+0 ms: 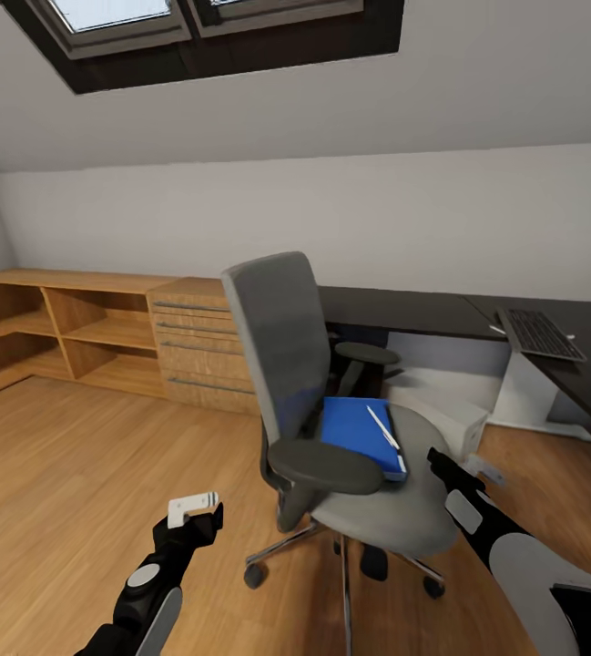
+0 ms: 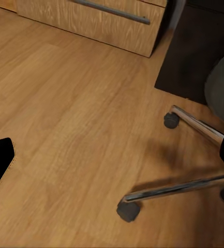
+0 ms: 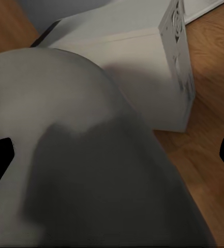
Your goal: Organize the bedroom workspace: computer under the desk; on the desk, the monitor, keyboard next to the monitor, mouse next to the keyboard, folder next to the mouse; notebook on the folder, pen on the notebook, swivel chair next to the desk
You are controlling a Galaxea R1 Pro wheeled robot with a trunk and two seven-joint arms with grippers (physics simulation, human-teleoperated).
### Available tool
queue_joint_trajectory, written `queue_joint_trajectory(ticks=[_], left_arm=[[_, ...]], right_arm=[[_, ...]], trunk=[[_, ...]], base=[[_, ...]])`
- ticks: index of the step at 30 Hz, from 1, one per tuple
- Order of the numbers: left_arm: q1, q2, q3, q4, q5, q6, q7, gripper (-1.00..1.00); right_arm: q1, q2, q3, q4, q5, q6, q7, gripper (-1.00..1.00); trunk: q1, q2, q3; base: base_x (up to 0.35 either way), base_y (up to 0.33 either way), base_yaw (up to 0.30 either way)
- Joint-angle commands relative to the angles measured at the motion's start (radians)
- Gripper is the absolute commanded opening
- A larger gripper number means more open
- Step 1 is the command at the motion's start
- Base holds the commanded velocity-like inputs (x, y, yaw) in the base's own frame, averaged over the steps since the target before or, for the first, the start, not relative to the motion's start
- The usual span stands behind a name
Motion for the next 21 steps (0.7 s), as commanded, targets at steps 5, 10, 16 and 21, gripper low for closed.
queue_joint_trajectory(ticks=[5,10,16,21], left_arm=[[-0.001,0.001,-0.005,0.000,0.010,0.002,0.009,1.00],[-0.002,0.001,-0.005,0.000,0.010,0.002,0.008,1.00],[-0.001,0.001,-0.005,0.001,0.010,0.002,0.008,1.00],[-0.001,0.001,-0.005,0.001,0.011,0.003,0.008,1.00]], right_arm=[[0.000,0.001,0.004,0.022,-0.014,-0.002,0.001,1.00],[0.000,0.001,0.004,0.022,-0.014,-0.002,0.001,1.00],[0.000,0.001,0.004,0.022,-0.014,-0.002,0.001,1.00],[0.000,0.001,0.004,0.022,-0.014,-0.002,0.001,1.00]], trunk=[[0.000,0.000,-0.001],[0.000,0.000,-0.001],[0.000,0.000,-0.001],[0.000,0.000,-0.001]], base=[[0.000,0.000,0.142],[0.000,0.000,0.141],[0.000,0.000,0.141],[0.000,0.000,0.141]])
